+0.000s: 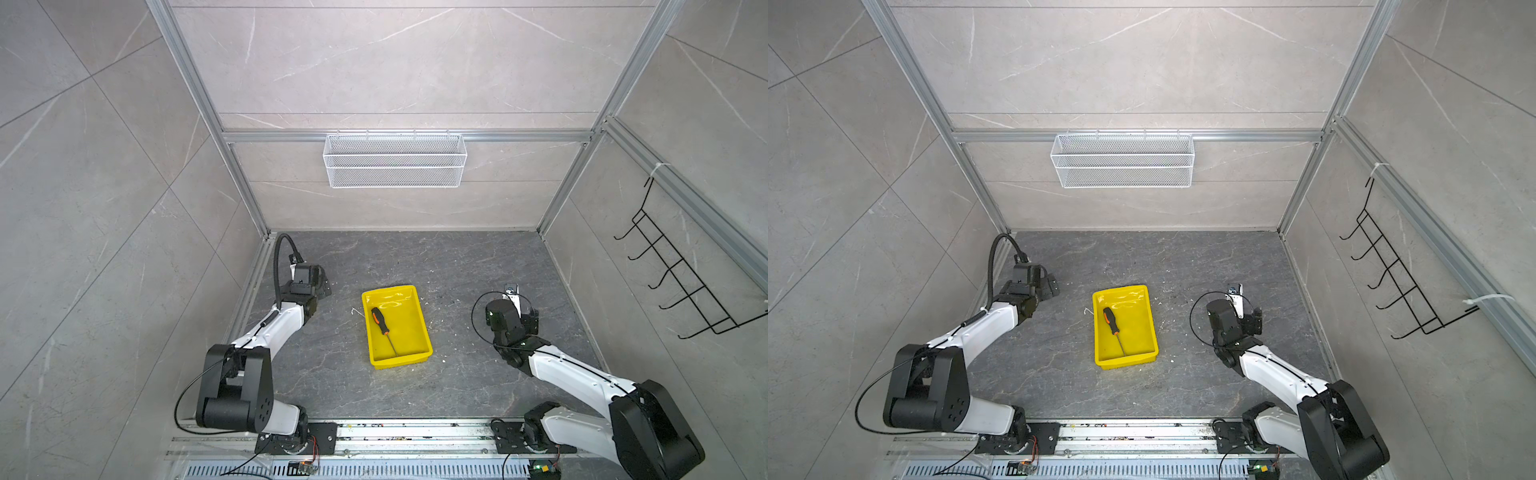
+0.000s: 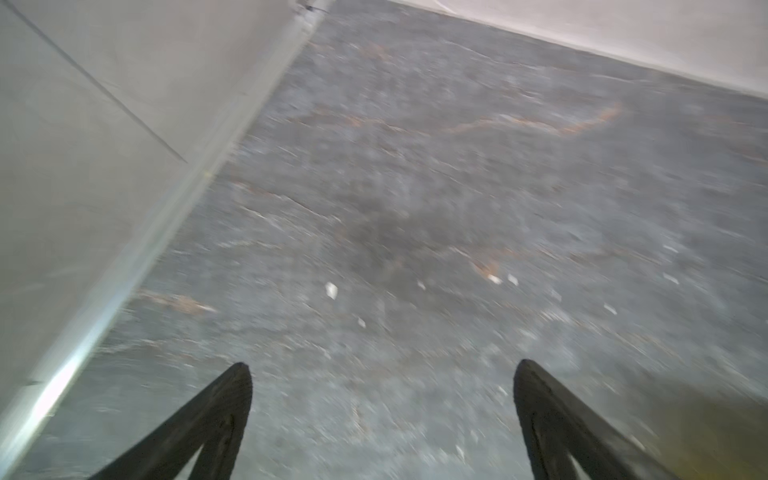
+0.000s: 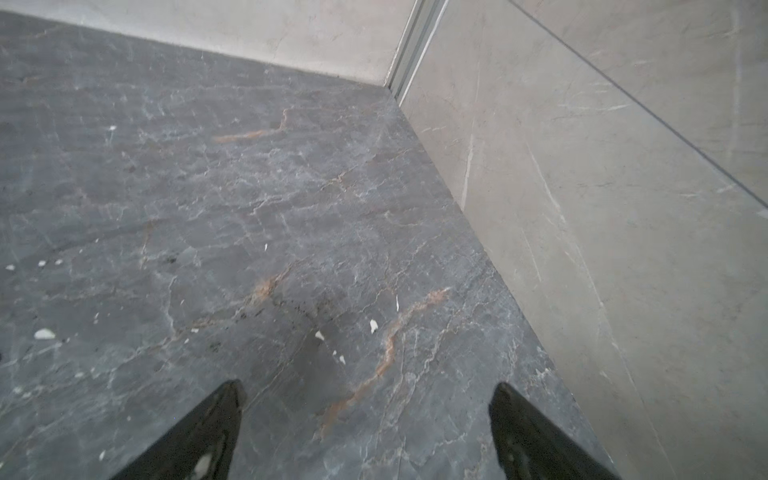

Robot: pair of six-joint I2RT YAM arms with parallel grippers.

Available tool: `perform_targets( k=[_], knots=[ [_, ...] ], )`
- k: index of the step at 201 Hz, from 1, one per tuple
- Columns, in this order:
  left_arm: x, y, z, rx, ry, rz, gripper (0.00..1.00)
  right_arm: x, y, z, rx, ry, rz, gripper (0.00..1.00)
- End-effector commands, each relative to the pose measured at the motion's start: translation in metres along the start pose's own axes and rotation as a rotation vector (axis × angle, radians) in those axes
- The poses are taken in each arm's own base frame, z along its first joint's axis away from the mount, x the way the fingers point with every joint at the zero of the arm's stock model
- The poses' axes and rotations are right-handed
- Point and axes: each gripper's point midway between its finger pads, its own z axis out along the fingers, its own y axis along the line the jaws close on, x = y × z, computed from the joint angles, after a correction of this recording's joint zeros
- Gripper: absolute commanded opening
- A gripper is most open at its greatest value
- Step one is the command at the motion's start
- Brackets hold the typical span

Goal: Put the screwdriver in the bin

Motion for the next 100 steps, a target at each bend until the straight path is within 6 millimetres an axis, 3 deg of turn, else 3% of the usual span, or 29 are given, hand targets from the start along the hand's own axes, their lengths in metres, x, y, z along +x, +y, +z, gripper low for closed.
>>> perform_targets(
  k=[1,18,54,76,85,89,100],
  knots=[
    [-0.009,0.025,0.011,-0.182,-0.038,0.086,1.0,-0.021,0.0,0.013,-0.01,-0.093,0.125,0.94],
    [-0.008,0.021,0.016,-0.164,-0.069,0.108,1.0,-0.011,0.003,0.03,-0.026,-0.069,0.191,0.94],
    [-0.009,-0.009,0.005,0.064,-0.176,0.164,1.0,-0.018,0.011,0.048,-0.045,-0.056,0.153,0.94],
    [-0.012,-0.015,0.006,0.1,-0.195,0.211,1.0,-0.016,0.002,0.057,-0.059,-0.121,0.222,0.91],
    [-0.013,-0.012,0.008,0.074,-0.19,0.216,1.0,-0.009,0.001,0.061,-0.078,-0.057,0.233,0.89],
    [-0.014,-0.01,0.01,0.063,-0.183,0.218,1.0,-0.008,0.0,0.063,-0.086,-0.049,0.24,0.98],
    [-0.01,-0.014,0.011,0.086,-0.166,0.246,1.0,-0.011,0.001,0.065,-0.098,-0.068,0.242,1.0]
  ],
)
